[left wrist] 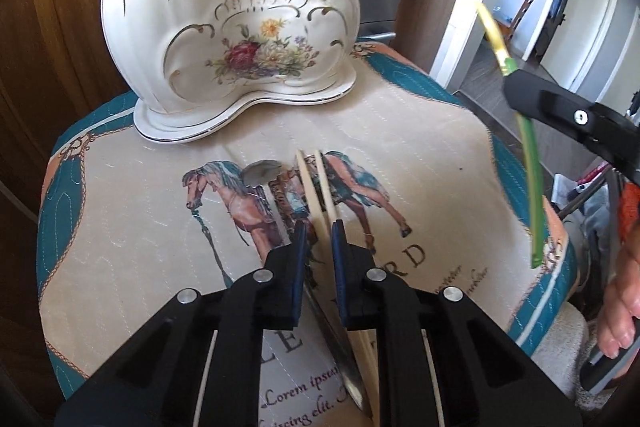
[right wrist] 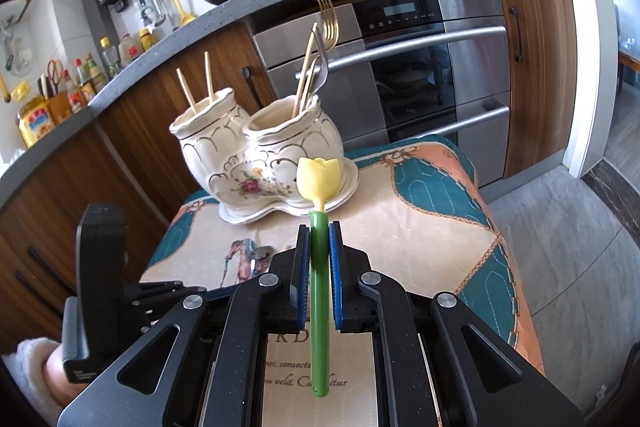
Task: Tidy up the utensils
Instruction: 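Grasp a wooden chopstick with the left tool while the right tool holds the spatula, then insert the chopstick into the large cup while the right tool inserts the spatula into the small cup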
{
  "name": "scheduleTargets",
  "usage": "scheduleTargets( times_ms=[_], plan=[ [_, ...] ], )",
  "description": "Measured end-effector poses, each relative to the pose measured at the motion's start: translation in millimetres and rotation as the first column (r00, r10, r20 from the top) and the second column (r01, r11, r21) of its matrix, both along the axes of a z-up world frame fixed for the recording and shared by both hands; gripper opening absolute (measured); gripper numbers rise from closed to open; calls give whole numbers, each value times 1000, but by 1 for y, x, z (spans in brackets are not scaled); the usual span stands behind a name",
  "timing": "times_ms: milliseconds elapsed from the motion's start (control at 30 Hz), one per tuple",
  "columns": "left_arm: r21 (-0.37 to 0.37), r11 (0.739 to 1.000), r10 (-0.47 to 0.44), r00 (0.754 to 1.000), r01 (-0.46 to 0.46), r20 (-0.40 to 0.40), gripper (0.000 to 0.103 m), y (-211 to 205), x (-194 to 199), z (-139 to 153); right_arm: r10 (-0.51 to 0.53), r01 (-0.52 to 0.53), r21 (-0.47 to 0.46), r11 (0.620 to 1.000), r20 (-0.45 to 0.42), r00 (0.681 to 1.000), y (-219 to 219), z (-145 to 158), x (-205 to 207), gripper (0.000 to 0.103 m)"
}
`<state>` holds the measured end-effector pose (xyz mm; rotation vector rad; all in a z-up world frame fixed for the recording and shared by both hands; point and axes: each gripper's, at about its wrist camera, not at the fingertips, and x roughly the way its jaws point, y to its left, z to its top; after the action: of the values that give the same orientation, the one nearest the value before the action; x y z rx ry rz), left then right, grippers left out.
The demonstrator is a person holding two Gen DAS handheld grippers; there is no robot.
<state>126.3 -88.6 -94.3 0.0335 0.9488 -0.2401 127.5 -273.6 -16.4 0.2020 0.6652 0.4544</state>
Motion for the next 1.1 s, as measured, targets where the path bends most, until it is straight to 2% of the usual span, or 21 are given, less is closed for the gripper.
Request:
scheduleTargets(
  times_ms=[300,367,467,800,933,1033,1100],
  plan=[
    [37,999,8,1000,-6,-28,12,-10,17,-3,11,-11,12,1000,-5,1000,1,-2,1,11],
    [13,1000,8,999,-7,-31,5,-11,20,-1,12,-12,14,1000,-1,1000,1,-1,0,11],
    [-64,998,6,1000,-7,-17,4,1,15,2,14,-15,24,1000,15,1000,1,2,-2,11],
    [-184,983,-3,989,30,146,4,29,-7,49,17,-18,11,1000,59,998,12,13,-5,11],
    [-199,979,5,964,50,267,4,49,-20,81,19,-19,8,1000,82,996,16,20,-1,11],
    [-213,976,36,944,37,328,4,60,-20,102,26,-27,7,1000,118,993,22,27,6,11],
    [-236,971,68,923,25,380,4,74,-17,120,29,-31,10,999,139,990,25,33,12,11]
  ],
)
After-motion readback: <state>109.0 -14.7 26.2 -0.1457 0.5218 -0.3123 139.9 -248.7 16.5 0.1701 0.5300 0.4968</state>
